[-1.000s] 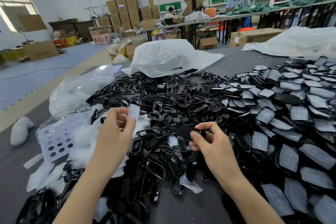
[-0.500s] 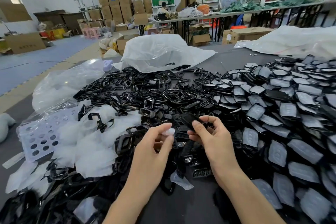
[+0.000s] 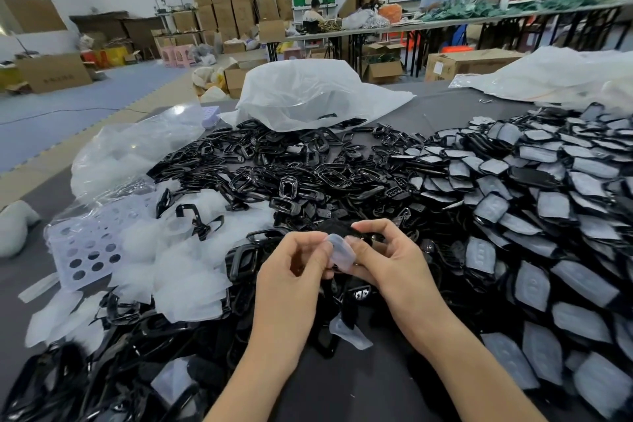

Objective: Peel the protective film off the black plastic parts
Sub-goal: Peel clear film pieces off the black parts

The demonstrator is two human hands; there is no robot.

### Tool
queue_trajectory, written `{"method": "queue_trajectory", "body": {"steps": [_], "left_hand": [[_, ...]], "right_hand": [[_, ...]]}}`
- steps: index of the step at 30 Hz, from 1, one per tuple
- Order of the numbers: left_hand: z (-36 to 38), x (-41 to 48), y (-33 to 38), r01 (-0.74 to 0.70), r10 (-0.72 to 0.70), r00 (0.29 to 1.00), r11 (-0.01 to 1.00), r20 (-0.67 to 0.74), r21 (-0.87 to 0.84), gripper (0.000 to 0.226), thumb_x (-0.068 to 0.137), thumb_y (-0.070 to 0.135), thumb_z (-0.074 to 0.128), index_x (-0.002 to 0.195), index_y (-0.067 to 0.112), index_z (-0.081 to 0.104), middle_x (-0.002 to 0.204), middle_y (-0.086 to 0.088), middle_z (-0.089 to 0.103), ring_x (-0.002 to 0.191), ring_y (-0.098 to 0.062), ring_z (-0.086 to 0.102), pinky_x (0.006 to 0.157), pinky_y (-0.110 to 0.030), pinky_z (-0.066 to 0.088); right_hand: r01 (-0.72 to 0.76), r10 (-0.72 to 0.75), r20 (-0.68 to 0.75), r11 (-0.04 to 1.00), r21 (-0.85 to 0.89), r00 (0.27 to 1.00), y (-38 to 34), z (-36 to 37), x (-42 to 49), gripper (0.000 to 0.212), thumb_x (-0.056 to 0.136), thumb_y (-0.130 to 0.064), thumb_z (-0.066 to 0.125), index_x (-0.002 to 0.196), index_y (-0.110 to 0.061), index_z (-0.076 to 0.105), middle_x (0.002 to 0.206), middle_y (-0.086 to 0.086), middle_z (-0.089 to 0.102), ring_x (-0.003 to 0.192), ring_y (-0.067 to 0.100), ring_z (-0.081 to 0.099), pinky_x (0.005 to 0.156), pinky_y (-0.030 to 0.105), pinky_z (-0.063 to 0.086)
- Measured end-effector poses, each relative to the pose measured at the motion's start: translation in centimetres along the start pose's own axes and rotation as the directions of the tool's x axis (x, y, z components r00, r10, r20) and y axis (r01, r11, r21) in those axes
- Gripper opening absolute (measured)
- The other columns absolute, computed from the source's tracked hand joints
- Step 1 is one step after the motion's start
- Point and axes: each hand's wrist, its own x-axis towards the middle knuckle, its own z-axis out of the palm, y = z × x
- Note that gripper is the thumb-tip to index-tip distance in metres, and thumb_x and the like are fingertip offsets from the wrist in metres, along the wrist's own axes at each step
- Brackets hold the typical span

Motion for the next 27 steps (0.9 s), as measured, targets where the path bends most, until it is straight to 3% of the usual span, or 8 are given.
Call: {"method": "queue_trajectory", "body": {"steps": [4, 9, 12, 15, 19, 27], "left_hand": [[0.0, 0.0, -0.2, 0.052, -0.056, 0.998, 0.993, -0.038, -0.103, 0.005, 0.093, 0.016, 0.068, 0.098, 0.014, 0.066, 0.083, -0.005, 0.076, 0.071, -0.020, 0.072, 0.068, -0.031, 0.061], [-0.1, 0.3, -0.3, 0.066, -0.082, 0.993, 0.981, -0.085, -0.183, 0.004, 0.094, 0.012, 0.066, 0.094, 0.016, 0.065, 0.076, -0.002, 0.073, 0.068, -0.017, 0.071, 0.067, -0.026, 0.060], [-0.1, 0.6, -0.5, 0.075, -0.099, 0.991, 0.970, -0.094, -0.231, 0.008, 0.095, 0.009, 0.064, 0.101, 0.015, 0.062, 0.082, 0.001, 0.073, 0.069, -0.013, 0.070, 0.064, -0.022, 0.057], [-0.2, 0.9, -0.7, 0.121, -0.143, 0.989, 0.946, -0.050, -0.301, 0.016, 0.096, 0.008, 0.063, 0.109, 0.017, 0.064, 0.086, -0.001, 0.072, 0.070, -0.013, 0.069, 0.065, -0.021, 0.056], [-0.3, 1.0, -1.0, 0.226, -0.201, 0.974, 0.911, 0.107, -0.345, 0.018, 0.092, 0.010, 0.068, 0.102, 0.024, 0.073, 0.095, -0.007, 0.075, 0.086, -0.023, 0.072, 0.081, -0.034, 0.059], [-0.4, 0.9, -1.2, 0.278, -0.227, 0.955, 0.909, 0.189, -0.312, 0.017, 0.080, 0.026, 0.076, 0.097, 0.026, 0.072, 0.094, -0.007, 0.073, 0.084, -0.021, 0.067, 0.079, -0.031, 0.056]], "right_hand": [[-0.013, 0.013, 0.032, 1.000, 0.012, 0.999, -0.2, 0.1, -0.1, 0.011, 0.088, -0.018, 0.076, 0.094, -0.026, 0.072, 0.093, 0.016, 0.077, 0.087, 0.030, 0.077, 0.078, 0.027, 0.061], [-0.016, 0.011, 0.098, 0.999, 0.052, 0.995, -0.3, 0.4, -0.4, 0.019, 0.079, -0.030, 0.078, 0.096, -0.026, 0.073, 0.095, 0.018, 0.077, 0.089, 0.034, 0.076, 0.079, 0.026, 0.060], [-0.021, 0.010, 0.123, 0.996, 0.092, 0.992, -0.4, 0.8, -0.4, 0.022, 0.080, -0.033, 0.075, 0.099, -0.023, 0.074, 0.096, 0.020, 0.077, 0.092, 0.035, 0.076, 0.080, 0.025, 0.060], [-0.018, 0.005, 0.125, 0.994, 0.105, 0.992, -0.4, 1.0, -0.4, 0.039, 0.077, -0.034, 0.076, 0.108, -0.013, 0.069, 0.095, 0.019, 0.077, 0.089, 0.032, 0.076, 0.077, 0.024, 0.060], [0.027, -0.029, 0.068, 0.999, 0.025, 0.997, -0.3, 0.6, -0.4, 0.016, 0.090, -0.009, 0.070, 0.105, -0.014, 0.071, 0.090, 0.015, 0.077, 0.078, 0.024, 0.075, 0.073, 0.023, 0.059], [0.046, -0.041, 0.074, 0.997, -0.064, 0.996, -0.5, 0.5, -0.4, 0.013, 0.090, -0.011, 0.069, 0.103, -0.013, 0.070, 0.080, 0.010, 0.077, 0.069, 0.017, 0.073, 0.066, 0.020, 0.058]]}}
